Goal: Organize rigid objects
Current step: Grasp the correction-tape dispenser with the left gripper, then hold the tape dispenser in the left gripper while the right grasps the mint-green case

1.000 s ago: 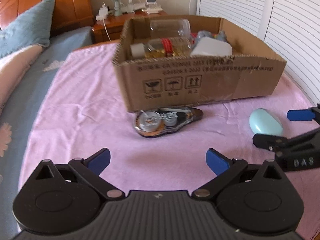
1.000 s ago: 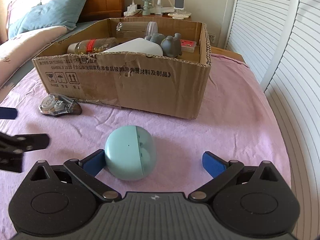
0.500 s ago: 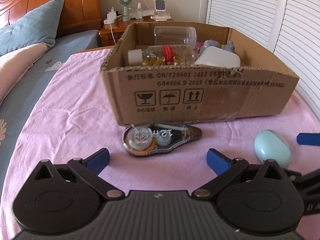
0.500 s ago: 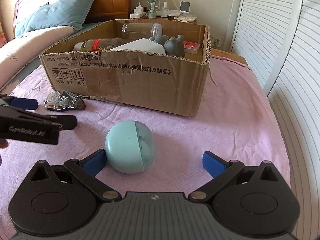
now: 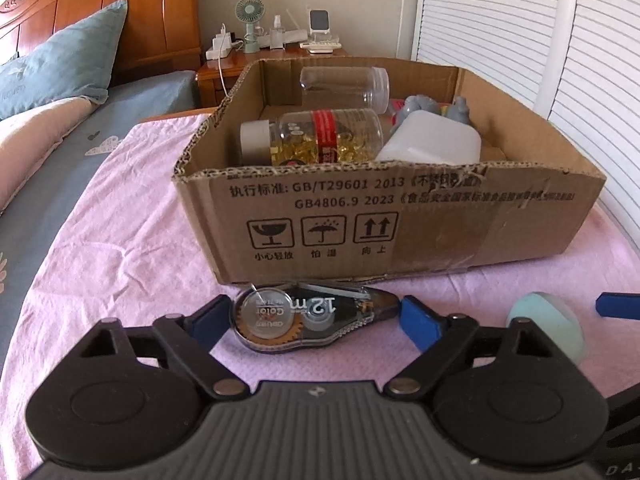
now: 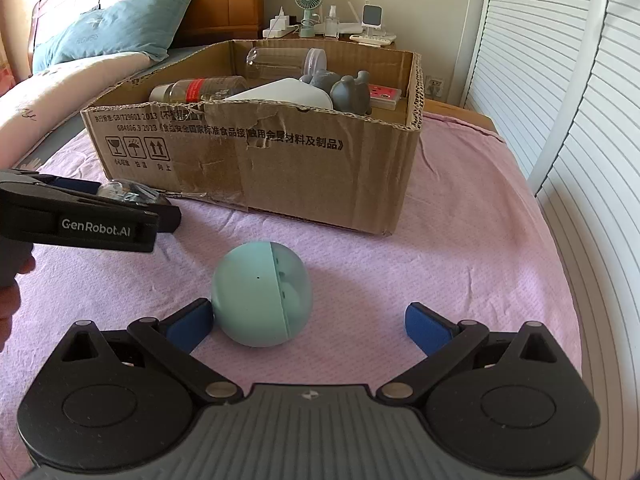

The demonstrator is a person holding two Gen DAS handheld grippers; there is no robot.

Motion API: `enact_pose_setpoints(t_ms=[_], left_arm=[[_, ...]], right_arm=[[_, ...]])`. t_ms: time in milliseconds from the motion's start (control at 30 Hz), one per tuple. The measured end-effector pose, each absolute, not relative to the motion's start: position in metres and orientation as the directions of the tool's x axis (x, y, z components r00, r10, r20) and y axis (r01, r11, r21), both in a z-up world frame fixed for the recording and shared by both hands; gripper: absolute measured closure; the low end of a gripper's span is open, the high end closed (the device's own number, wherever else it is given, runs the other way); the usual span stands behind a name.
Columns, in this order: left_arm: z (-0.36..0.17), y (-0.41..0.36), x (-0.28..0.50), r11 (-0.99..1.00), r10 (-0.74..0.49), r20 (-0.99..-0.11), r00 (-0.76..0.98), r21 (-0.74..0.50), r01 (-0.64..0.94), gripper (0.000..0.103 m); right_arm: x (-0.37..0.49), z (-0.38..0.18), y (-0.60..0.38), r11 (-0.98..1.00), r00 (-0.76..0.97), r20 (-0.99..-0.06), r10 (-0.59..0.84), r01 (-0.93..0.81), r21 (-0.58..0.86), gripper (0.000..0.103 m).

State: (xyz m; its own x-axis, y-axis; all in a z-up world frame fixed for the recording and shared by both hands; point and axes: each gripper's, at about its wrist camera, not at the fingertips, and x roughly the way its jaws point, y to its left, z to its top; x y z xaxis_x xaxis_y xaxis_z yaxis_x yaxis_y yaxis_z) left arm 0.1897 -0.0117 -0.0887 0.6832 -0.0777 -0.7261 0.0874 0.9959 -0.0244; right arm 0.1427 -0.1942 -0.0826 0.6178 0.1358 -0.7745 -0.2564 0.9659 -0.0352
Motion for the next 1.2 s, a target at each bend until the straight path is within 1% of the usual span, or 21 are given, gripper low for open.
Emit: enact_pose_setpoints(t_ms=[167, 600, 800, 867, 933, 967, 1033, 1133, 1200], left_arm=[[-0.088, -0.007, 0.187, 0.994, -0.091, -0.726, 0.681, -0.026, 0.105, 0.014], [-0.088, 0.021, 0.169, 0.994, -0.093, -0.732, 0.675, -0.028, 0.106, 0.013], [-0.089, 0.023, 0.168, 0.993, -0.099, -0.727, 0.68, -0.029, 0.114, 0.013], [-0.089, 0.023, 0.169, 0.993, -0.099, -0.727, 0.679, -0.029, 0.114, 0.013], [-0.089, 0.023, 0.168, 0.993, -0.099, -0.727, 0.68, -0.028, 0.114, 0.013], [-0.089, 0.023, 0.168, 0.993, -0.098, -0.727, 0.68, -0.028, 0.113, 0.013], [-0.089, 0.023, 0.169, 0.993, -0.097, -0.727, 0.679, -0.028, 0.111, 0.013], [-0.088, 0.022, 0.17, 0.994, -0.091, -0.729, 0.679, -0.028, 0.103, 0.013], [-0.088, 0.022, 0.17, 0.995, -0.086, -0.731, 0.677, -0.028, 0.096, 0.013]], right_arm=[[0.142, -0.082, -0.191, 0.962, 0.613, -0.777, 0.145, -0.271, -0.035, 0.0], [0.143, -0.083, -0.161, 0.885, 0.554, -0.787, 0.273, -0.465, -0.021, 0.0], [0.141, -0.082, -0.156, 0.879, 0.543, -0.794, 0.274, -0.476, -0.022, 0.001], [0.141, -0.08, -0.157, 0.884, 0.551, -0.791, 0.268, -0.466, -0.025, 0.006], [0.142, -0.077, -0.158, 0.891, 0.559, -0.788, 0.26, -0.453, -0.028, 0.019], [0.144, -0.076, -0.159, 0.894, 0.562, -0.786, 0.256, -0.447, -0.029, 0.023], [0.146, -0.074, -0.161, 0.898, 0.567, -0.786, 0.246, -0.438, -0.035, 0.034], [0.147, -0.072, -0.163, 0.898, 0.57, -0.784, 0.244, -0.438, -0.039, 0.043], [0.147, -0.072, -0.164, 0.895, 0.569, -0.784, 0.246, -0.444, -0.041, 0.043]])
